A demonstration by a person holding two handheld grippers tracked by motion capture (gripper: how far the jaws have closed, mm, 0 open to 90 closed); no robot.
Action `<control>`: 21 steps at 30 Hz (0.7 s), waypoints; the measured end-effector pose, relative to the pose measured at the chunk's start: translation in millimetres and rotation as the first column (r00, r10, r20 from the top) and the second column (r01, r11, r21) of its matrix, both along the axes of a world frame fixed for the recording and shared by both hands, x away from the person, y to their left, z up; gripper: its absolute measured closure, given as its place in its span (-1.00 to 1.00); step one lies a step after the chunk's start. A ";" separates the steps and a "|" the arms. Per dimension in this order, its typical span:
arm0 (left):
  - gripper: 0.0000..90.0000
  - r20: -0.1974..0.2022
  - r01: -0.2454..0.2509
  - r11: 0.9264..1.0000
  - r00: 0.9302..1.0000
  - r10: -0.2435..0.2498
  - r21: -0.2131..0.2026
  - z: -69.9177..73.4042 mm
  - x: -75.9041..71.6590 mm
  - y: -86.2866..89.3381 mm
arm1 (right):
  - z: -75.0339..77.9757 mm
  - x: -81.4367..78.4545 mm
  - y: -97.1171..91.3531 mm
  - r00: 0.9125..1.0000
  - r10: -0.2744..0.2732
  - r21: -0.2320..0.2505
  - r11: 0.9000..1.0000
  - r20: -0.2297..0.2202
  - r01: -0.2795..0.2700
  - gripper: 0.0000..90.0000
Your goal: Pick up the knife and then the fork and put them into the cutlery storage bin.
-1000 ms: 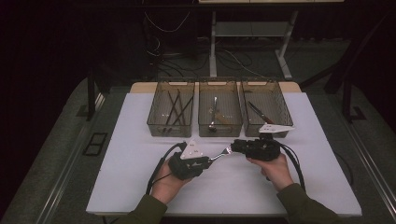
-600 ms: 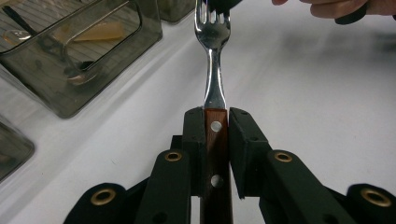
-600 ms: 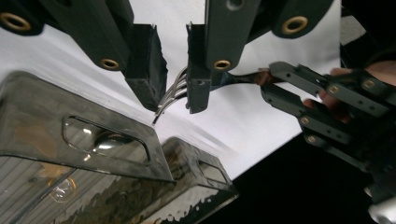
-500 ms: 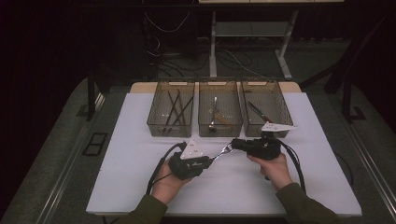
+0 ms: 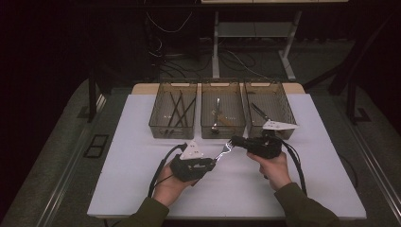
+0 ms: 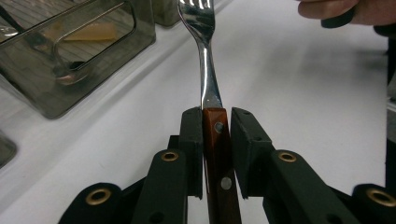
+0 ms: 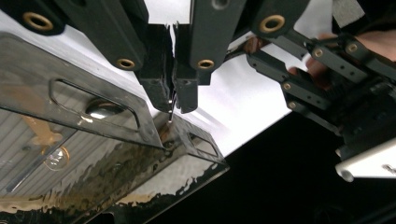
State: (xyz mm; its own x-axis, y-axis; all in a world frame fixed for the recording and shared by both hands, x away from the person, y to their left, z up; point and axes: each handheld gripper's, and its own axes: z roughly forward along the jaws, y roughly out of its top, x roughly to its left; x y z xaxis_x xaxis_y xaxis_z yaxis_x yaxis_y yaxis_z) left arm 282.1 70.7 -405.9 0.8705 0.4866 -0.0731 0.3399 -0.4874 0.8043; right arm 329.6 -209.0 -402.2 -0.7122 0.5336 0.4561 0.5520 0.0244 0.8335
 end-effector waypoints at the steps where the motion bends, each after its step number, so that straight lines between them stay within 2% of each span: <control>1: 0.61 0.001 0.010 1.000 1.000 -0.010 -0.005 -0.1 0.3 0.7 | 0.4 0.0 0.2 1.000 0.000 0.002 1.000 0.002 0.000 0.95; 7: 0.28 -0.011 0.025 0.999 1.000 -0.025 -0.025 -1.0 1.7 7.3 | 5.7 0.0 -6.2 0.999 -0.024 0.000 1.000 0.028 0.024 0.94; 9: 0.16 -0.015 0.013 0.999 1.000 -0.014 -0.051 -2.3 1.3 11.8 | 9.2 0.6 -11.5 0.998 -0.039 -0.014 0.999 0.043 0.040 0.94; 12: -0.02 -0.001 0.026 0.999 1.000 -0.026 -0.047 -3.7 1.9 23.7 | 16.7 2.2 -21.6 0.996 -0.065 -0.025 0.997 0.057 0.067 0.94; 16: -0.20 -0.007 0.016 0.998 1.000 -0.017 -0.057 -8.7 0.5 38.2 | 30.8 6.6 -39.1 0.991 -0.105 -0.060 0.992 0.078 0.110 0.94; 19: -0.29 -0.010 0.013 0.999 1.000 -0.013 -0.036 -12.2 -1.0 49.3 | 41.3 11.6 -53.4 0.987 -0.140 -0.077 0.986 0.084 0.147 0.94; 21: -0.37 -0.013 0.007 0.999 1.000 -0.008 -0.036 -14.1 -1.6 55.7 | 48.8 15.1 -63.6 0.982 -0.164 -0.082 0.982 0.095 0.172 0.94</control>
State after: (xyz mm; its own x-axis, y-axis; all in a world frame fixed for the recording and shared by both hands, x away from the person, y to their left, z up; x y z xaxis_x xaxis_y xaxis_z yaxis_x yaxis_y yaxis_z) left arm 280.5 126.4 -419.9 0.8729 0.4771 -0.1018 0.3473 -0.4611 0.8166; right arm 344.7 -272.7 -353.4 -0.6440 0.6847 0.3412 0.4800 0.0144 0.8772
